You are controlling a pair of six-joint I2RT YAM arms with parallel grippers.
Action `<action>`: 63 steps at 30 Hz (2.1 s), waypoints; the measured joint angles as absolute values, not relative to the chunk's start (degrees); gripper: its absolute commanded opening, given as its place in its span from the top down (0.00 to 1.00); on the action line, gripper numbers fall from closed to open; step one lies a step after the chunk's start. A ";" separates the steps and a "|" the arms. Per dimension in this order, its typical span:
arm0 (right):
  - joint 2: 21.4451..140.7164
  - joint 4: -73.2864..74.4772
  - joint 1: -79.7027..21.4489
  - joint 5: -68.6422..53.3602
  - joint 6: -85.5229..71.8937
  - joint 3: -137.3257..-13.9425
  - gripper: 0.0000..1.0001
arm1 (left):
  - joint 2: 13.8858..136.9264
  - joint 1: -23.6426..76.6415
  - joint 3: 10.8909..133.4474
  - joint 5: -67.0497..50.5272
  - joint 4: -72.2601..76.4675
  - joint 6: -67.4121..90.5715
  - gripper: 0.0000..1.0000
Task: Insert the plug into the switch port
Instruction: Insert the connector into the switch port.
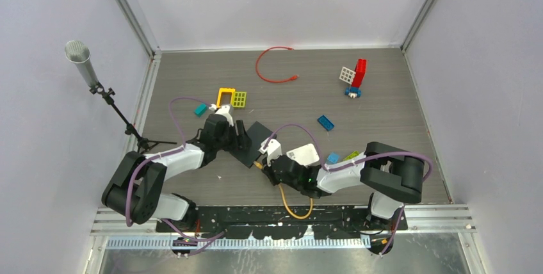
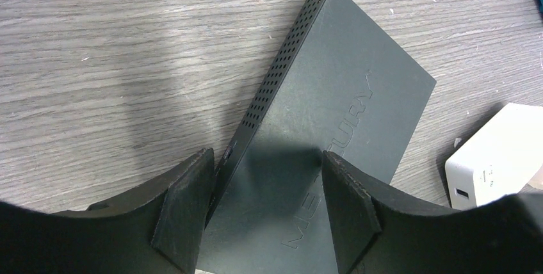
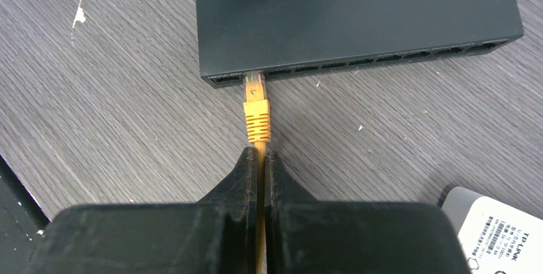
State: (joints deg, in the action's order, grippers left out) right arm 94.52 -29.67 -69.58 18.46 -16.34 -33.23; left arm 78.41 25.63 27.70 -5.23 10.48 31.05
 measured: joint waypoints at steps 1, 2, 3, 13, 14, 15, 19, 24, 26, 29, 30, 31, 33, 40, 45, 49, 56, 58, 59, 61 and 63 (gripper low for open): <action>94.65 -29.89 -69.54 18.59 -16.58 -33.23 1.00 | 78.41 25.58 27.70 -5.30 10.46 31.11 0.36; 94.70 -29.95 -69.52 18.63 -16.75 -33.23 1.00 | 78.41 25.52 27.70 -5.45 10.46 31.16 0.36; 94.80 -30.00 -69.49 18.72 -16.91 -33.23 1.00 | 78.41 25.45 27.70 -5.61 10.46 31.27 0.36; 96.16 -30.37 -69.19 19.05 -17.67 -33.50 1.00 | 78.15 24.62 25.65 -6.68 13.74 33.52 0.42; 96.16 -30.37 -69.19 19.09 -17.72 -33.50 1.00 | 78.08 24.67 25.30 -6.59 14.33 33.80 0.42; 96.16 -30.37 -69.19 19.14 -17.74 -33.50 1.00 | 78.08 24.71 25.10 -6.50 14.72 33.95 0.43; 96.16 -30.28 -69.12 19.18 -17.72 -33.50 1.00 | 78.35 25.74 24.93 -5.04 15.49 34.04 0.49; 96.12 -30.09 -68.97 19.22 -17.69 -33.50 0.99 | 79.29 27.27 24.93 -3.01 17.56 34.50 0.51; 96.09 -30.02 -68.97 19.25 -17.69 -33.50 1.00 | 79.33 27.88 24.93 -1.96 17.91 34.57 0.51; 96.09 -29.93 -68.88 19.27 -17.69 -33.54 1.00 | 79.33 28.88 24.69 -0.01 18.57 34.92 0.52; 96.09 -29.93 -68.88 19.27 -17.69 -33.54 1.00 | 79.33 29.19 24.58 0.56 18.79 35.11 0.52; 96.09 -29.91 -68.86 19.29 -17.67 -33.56 1.00 | 79.33 29.50 24.49 1.10 19.05 35.29 0.52; 96.09 -29.61 -68.84 19.42 -17.67 -33.71 1.00 | 79.33 30.26 24.27 2.50 19.55 35.62 0.52; 95.98 -27.09 -68.86 20.67 -17.76 -34.83 0.99 | 79.33 32.47 22.57 6.90 22.94 36.88 0.52; 95.96 -26.72 -68.88 21.12 -17.98 -34.92 1.00 | 79.33 33.15 20.97 8.60 25.82 37.76 0.52; 95.50 -27.99 -68.86 20.69 -16.47 -33.78 1.00 | 79.31 33.82 20.38 9.47 26.81 38.59 0.52; 93.47 -33.30 -68.23 20.69 -15.51 -28.77 0.99 | 79.13 35.57 19.64 9.21 27.53 40.25 0.52; 93.34 -34.00 -68.16 20.67 -15.77 -28.25 1.00 | 78.85 35.99 19.20 9.61 27.83 40.47 0.52; 93.34 -34.11 -68.16 20.69 -15.88 -28.21 1.00 | 78.72 36.07 19.00 9.89 27.94 40.62 0.52; 93.30 -34.20 -68.14 20.69 -16.16 -28.16 1.00 | 78.26 36.47 18.50 10.57 28.10 41.15 0.52; 93.14 -33.85 -68.12 20.80 -16.32 -28.16 1.00 | 77.62 37.26 18.00 11.77 28.01 41.52 0.52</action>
State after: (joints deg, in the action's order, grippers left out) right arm 93.14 -33.85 -68.12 20.80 -16.32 -28.16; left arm 77.62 37.26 18.00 11.77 28.01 41.52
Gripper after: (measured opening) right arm 0.046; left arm 0.481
